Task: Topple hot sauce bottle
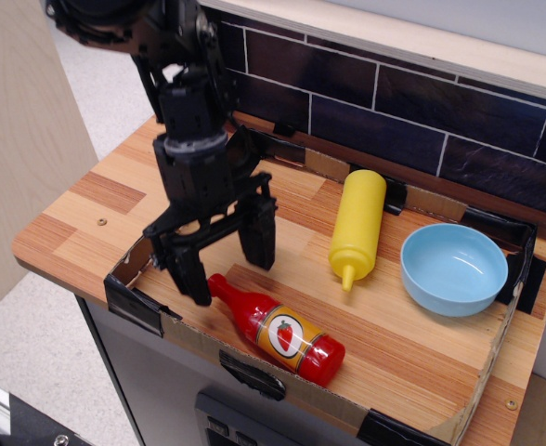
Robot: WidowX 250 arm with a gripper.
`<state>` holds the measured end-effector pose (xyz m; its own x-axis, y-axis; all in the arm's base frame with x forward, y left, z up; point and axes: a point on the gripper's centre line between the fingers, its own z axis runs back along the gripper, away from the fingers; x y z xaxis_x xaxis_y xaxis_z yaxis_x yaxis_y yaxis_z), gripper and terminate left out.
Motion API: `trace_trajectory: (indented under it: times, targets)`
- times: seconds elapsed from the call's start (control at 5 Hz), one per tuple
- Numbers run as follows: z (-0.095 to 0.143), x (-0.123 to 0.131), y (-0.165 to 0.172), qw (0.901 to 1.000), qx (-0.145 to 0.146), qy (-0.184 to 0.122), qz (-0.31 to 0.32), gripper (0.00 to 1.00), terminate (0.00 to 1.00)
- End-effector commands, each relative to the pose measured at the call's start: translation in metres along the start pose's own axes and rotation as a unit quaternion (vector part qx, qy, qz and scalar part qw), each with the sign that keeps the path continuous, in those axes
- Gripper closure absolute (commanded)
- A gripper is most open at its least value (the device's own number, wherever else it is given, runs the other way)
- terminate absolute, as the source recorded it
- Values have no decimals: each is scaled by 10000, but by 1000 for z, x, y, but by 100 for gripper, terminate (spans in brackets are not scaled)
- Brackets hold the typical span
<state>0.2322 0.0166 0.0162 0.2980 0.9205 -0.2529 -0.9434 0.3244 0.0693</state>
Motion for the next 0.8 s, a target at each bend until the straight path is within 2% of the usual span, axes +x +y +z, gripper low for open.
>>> trace_trajectory:
  times: [0.0, 0.4, 0.6]
  targets:
    - [37, -17, -10, 9925, -352, -576, -1020, 0, 0]
    - [37, -17, -10, 9925, -352, -576, -1020, 0, 0]
    - [37, -17, -10, 9925, -352, -576, -1020, 0, 100]
